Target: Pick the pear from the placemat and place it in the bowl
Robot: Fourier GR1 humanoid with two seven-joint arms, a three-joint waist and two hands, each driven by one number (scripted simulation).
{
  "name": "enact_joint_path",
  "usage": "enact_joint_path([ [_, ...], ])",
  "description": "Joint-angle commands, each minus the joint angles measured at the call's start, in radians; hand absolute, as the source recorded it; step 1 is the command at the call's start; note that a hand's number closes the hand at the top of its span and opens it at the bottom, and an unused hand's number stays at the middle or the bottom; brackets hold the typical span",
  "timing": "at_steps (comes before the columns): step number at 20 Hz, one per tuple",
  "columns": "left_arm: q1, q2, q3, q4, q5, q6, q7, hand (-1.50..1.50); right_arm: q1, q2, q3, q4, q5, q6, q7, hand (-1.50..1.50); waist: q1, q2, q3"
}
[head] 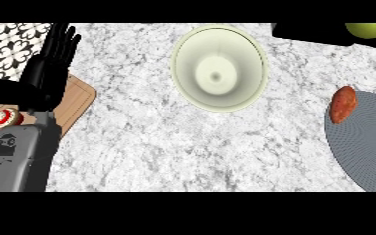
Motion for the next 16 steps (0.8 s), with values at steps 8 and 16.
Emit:
enact_joint_path([
  [8, 0.005, 0.01, 0.033, 0.038, -0.008, 0.022, -0.018, 0.0, -0.255, 0.092, 0.106, 0.169, -0.119, 0.309, -0.063, 1.5, -0.049, -0.011, -0.004],
  [16, 0.029, 0.022, 0.055, 0.022, 0.007, 0.016, -0.015, 0.0, -0.356, 0.218, 0.243, 0.21, -0.12, 0.319, -0.016, 1.5, -0.079, -0.024, -0.004],
])
